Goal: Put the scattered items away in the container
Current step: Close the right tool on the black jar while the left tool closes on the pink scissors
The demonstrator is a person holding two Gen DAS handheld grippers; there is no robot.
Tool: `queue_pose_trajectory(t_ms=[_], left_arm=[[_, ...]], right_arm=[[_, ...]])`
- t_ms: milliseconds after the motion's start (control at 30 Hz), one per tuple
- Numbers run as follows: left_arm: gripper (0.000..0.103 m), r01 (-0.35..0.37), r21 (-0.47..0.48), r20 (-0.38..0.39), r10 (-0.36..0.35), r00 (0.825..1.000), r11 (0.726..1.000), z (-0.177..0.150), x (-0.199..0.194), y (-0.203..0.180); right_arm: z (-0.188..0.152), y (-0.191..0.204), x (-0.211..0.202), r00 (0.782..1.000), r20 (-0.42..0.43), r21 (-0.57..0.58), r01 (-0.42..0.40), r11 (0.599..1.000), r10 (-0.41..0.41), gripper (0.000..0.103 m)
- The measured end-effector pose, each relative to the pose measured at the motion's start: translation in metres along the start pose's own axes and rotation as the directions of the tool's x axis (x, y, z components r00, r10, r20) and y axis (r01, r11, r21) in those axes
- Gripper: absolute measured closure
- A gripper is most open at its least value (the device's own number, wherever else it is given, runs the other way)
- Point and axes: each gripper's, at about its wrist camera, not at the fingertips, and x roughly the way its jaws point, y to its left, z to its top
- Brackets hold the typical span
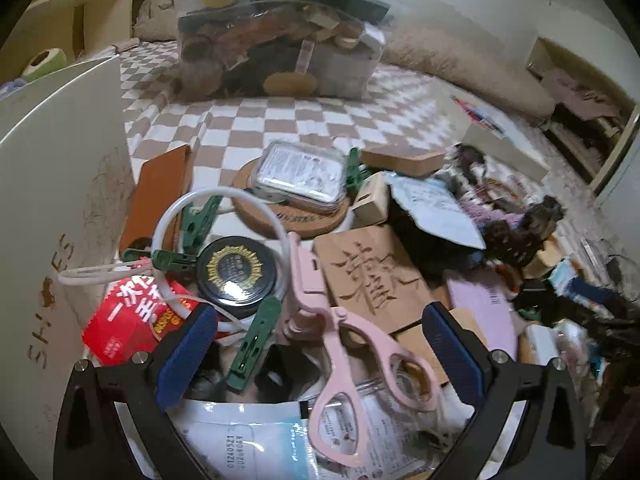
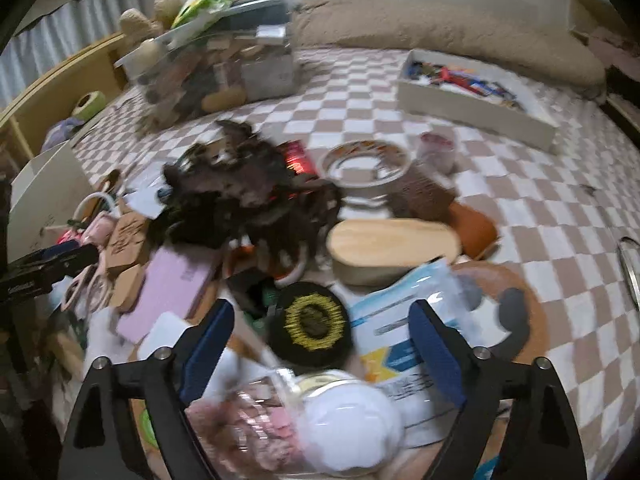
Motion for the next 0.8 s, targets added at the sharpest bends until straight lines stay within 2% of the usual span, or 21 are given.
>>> queue_pose_trajectory(t_ms=[167, 300, 467, 500, 633, 800], left_arm=[[0.002, 0.042, -0.023, -0.004, -0.042, 0.999, 0.999, 0.001, -0.001, 0.004], [0.015, 0.045, -0.018, -0.004, -0.045, 0.999, 0.999, 0.003, -0.002, 0.004], [0.023, 0.043, -0.01, -0.003, -0.043, 0.999, 0.999, 0.002, -0.002, 0.004], [0.027, 0.036, -0.008, 0.0, -0.036, 0.999, 0.999, 0.003, -0.002, 0.004], [0.041, -0.007, 0.027, 0.005, 0.007, 1.0, 1.0, 0.006, -0.001, 0.005], [0.062, 0.003, 0.027, 0.001, -0.003, 1.0, 1.0, 0.005, -0.003, 0.009]], right_arm=[[-0.003, 0.01, 0.006, 1.0, -0.026, -0.026, 0.002, 1.0, -0.003, 0.027], [-0.004, 0.009, 0.009, 0.999, -0.033, -0.02, 0.0, 1.0, -0.001, 0.029], [-0.004, 0.008, 0.01, 0.999, -0.043, -0.029, 0.022, 0.999, -0.023, 0.041], [-0.004, 0.009, 0.011, 0.998, -0.043, -0.041, 0.039, 0.998, -0.041, 0.044], [-0.003, 0.014, 0.015, 0.996, -0.044, -0.081, 0.074, 0.994, -0.078, 0.045], [-0.003, 0.016, 0.016, 0.995, -0.04, -0.124, 0.082, 0.989, -0.088, 0.049]])
